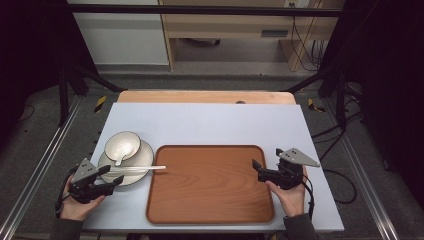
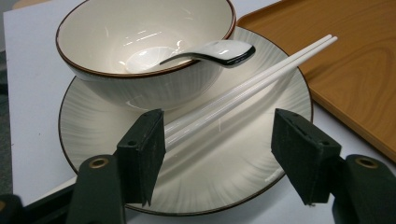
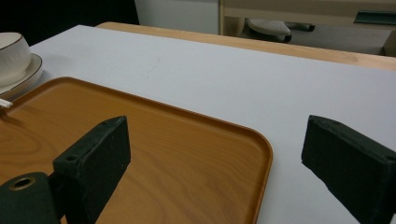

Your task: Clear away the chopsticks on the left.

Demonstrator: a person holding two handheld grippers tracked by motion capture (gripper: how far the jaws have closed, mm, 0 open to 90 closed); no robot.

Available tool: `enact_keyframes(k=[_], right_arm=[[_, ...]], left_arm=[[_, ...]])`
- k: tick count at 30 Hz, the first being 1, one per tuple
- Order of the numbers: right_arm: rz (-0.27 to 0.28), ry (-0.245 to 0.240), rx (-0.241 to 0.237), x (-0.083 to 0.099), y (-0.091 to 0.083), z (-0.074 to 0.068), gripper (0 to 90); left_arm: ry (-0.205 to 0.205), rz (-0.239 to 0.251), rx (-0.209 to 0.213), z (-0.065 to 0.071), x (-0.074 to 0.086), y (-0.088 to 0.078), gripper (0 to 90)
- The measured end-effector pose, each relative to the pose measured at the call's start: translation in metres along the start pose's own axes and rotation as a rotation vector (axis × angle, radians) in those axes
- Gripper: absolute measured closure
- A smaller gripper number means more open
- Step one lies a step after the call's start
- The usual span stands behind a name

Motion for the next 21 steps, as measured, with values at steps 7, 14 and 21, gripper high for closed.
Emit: enact_keyframes(k=[7,14,21], right_arm=[[-0.001,0.002,-0.003,0.0005,0.0010,0.0002,8.3],[-0.007,0.001,-0.007,0.0006,0.0019,0.0003,8.4],[-0.010,0.002,-0.008,0.0008,0.0021,0.0003,8.4]], left_arm=[[0.027,-0.004,-0.011,-0.0040,-0.0005,0.0058,38.4],[0.025,-0.014,-0.011,-0.0053,-0.0002,0.0083,41.9],[0.025,-0.037,0.001,-0.0043,0.0002,0.0094,52.1]])
Point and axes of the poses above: each handheld gripper's, and its own axes: y roughly forward along the jaws, x roughly out of its underside, z roughly to its right, the point moved 1 cm from there along y, roughly forward along the jaws, and after that the axes turned 12 degrees about -z, right-handed, at the moved point
